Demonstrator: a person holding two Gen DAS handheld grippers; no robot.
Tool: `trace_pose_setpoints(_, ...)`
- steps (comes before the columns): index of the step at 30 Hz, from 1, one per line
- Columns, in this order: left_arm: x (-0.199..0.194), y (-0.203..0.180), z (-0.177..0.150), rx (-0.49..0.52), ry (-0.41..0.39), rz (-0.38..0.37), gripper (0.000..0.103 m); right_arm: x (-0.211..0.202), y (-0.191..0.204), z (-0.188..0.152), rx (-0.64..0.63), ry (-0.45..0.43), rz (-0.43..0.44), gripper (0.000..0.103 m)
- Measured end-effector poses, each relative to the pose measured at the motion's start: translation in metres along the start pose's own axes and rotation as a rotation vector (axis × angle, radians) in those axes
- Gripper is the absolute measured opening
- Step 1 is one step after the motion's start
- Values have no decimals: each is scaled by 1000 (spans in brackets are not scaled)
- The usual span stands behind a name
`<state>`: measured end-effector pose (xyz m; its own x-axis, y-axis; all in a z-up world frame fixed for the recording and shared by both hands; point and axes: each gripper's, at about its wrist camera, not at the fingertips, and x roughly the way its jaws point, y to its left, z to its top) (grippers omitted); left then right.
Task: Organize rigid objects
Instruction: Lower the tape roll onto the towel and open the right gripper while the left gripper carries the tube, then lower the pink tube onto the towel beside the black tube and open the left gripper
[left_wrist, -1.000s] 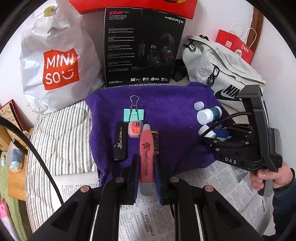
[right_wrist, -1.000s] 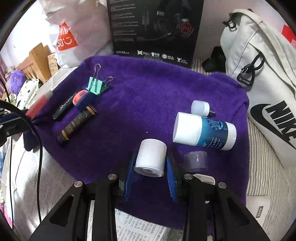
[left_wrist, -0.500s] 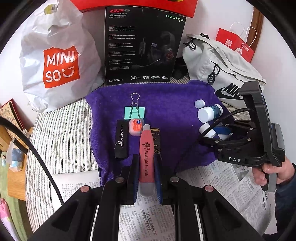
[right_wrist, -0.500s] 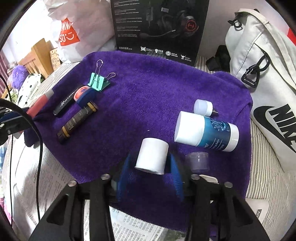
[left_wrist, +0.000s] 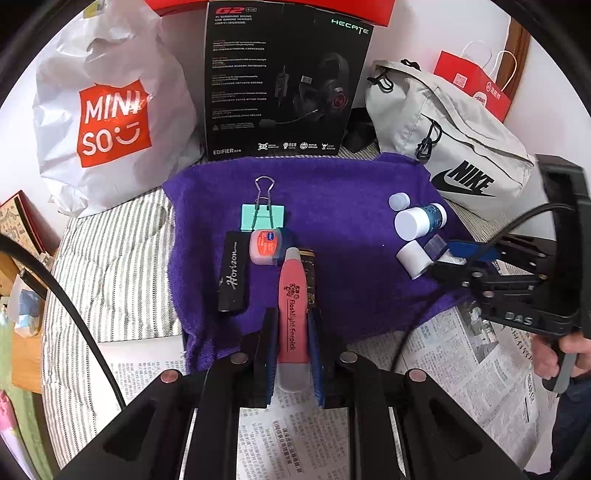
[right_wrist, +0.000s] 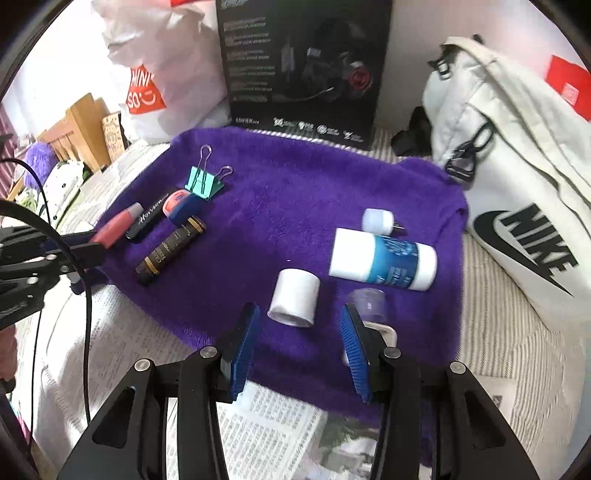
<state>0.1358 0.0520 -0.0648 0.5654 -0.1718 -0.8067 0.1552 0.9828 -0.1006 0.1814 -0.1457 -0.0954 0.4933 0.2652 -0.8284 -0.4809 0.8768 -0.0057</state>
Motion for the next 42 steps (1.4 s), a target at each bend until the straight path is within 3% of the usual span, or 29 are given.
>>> trace_pose_setpoints(12,26,-26,24,53,22,-21,15,-38,-30,-23,81,-45,-18,46)
trace_pose_setpoints(29,84,-41,46,67,103,-20,15,-28,-51,-33,137,-21,-11,46)
trace_pose_setpoints(42,91,-44,47,89,124,6,15,-17,-47,-32,127,2,-2,46)
